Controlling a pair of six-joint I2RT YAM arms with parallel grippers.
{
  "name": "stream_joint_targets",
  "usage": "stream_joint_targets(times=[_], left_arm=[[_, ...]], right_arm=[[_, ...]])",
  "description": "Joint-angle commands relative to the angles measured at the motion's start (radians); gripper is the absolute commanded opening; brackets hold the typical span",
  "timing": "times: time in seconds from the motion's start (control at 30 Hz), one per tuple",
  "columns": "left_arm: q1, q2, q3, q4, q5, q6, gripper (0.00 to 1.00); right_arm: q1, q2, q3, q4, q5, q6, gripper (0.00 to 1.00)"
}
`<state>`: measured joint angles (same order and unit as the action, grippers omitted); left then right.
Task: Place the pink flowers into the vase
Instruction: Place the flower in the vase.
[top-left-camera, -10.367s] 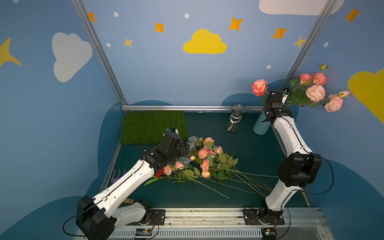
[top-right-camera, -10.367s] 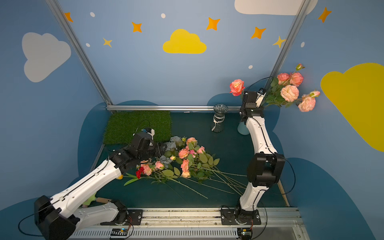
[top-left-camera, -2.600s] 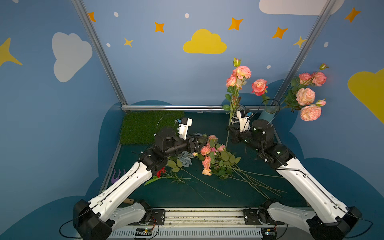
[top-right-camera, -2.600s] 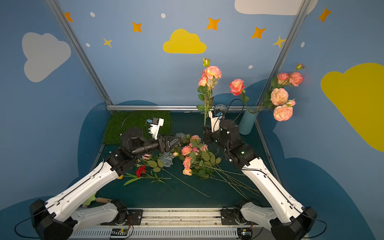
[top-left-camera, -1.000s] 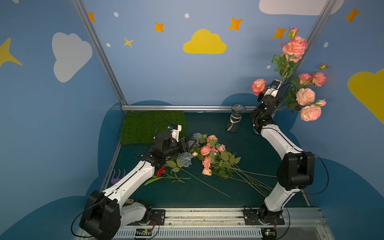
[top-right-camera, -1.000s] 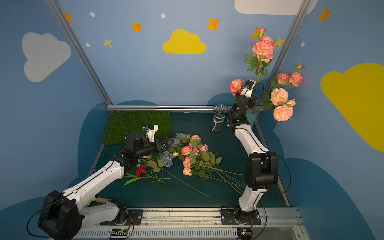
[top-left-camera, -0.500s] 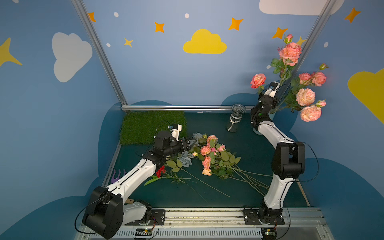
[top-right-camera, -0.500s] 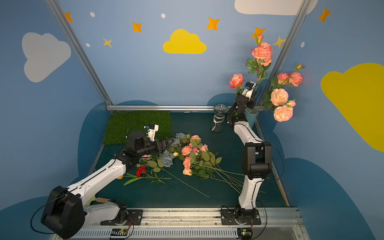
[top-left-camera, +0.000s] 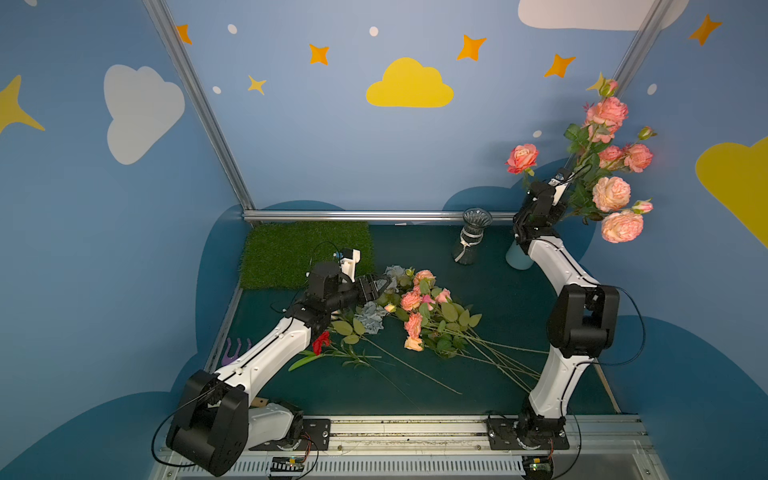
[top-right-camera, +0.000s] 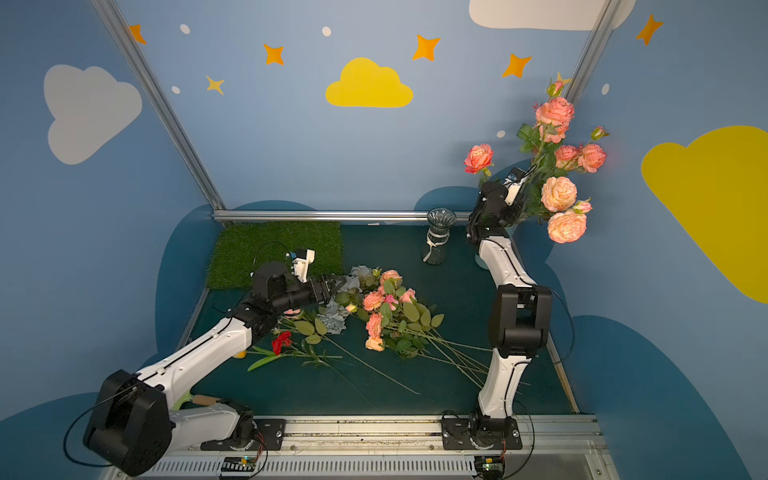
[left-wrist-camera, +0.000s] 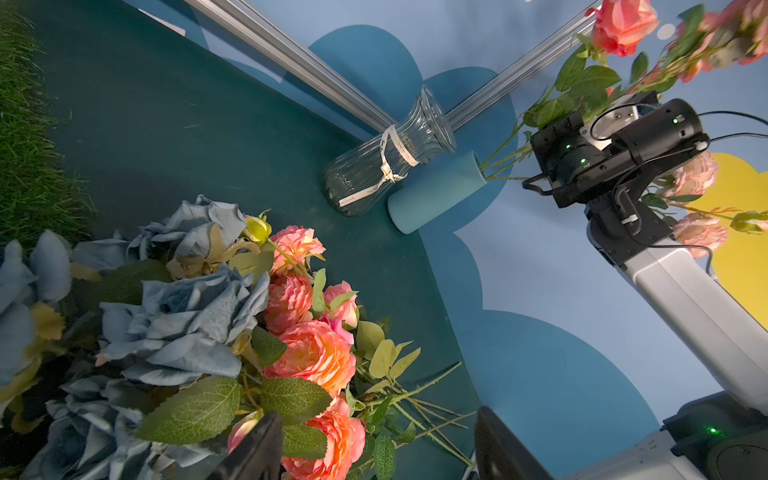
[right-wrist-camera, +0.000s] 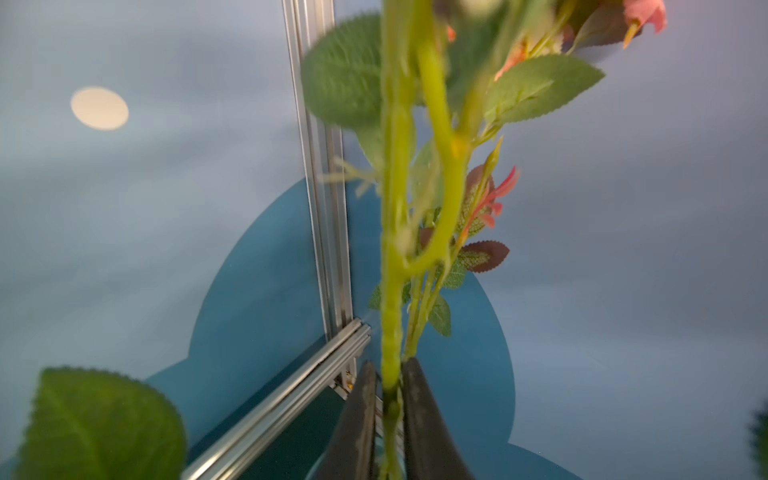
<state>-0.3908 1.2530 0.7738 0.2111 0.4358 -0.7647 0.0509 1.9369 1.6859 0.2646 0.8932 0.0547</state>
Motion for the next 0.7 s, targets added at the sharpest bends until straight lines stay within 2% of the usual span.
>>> stream_joint_targets(times=[0.0,0.1,0.27,0.4,0.5,0.67], left_arm=[[0.005,-0.023,-0.005,0.003,0.000,0.004,0.74],[0.004,-0.027,-0.005,0.000,0.001,0.007,0.75],[0.000,-0.021,0.021,-0.071,-0.038,0.021,0.76],[-0.006,-0.011,0.055,-0.174,-0.111,0.035,0.74],[-0.017,-0.012,0.088,-0.283,-0.194,0.044,0.69],[-0.085,-0.037,0.166,-0.543,-0.461,0.041,0.55]], right_arm=[[-0.002,-0.017,0.026,-0.102,-0.020,0.069,0.30],[0.005,-0.034,0.024,-0.152,-0.007,0.079,0.36],[0.014,-0.074,0.061,-0.369,-0.011,0.184,0.37],[0.037,-0.099,0.097,-0.574,-0.010,0.273,0.38],[0.073,-0.106,0.117,-0.692,0.022,0.313,0.38],[0.152,-0.152,0.055,-0.767,0.110,0.367,0.37]])
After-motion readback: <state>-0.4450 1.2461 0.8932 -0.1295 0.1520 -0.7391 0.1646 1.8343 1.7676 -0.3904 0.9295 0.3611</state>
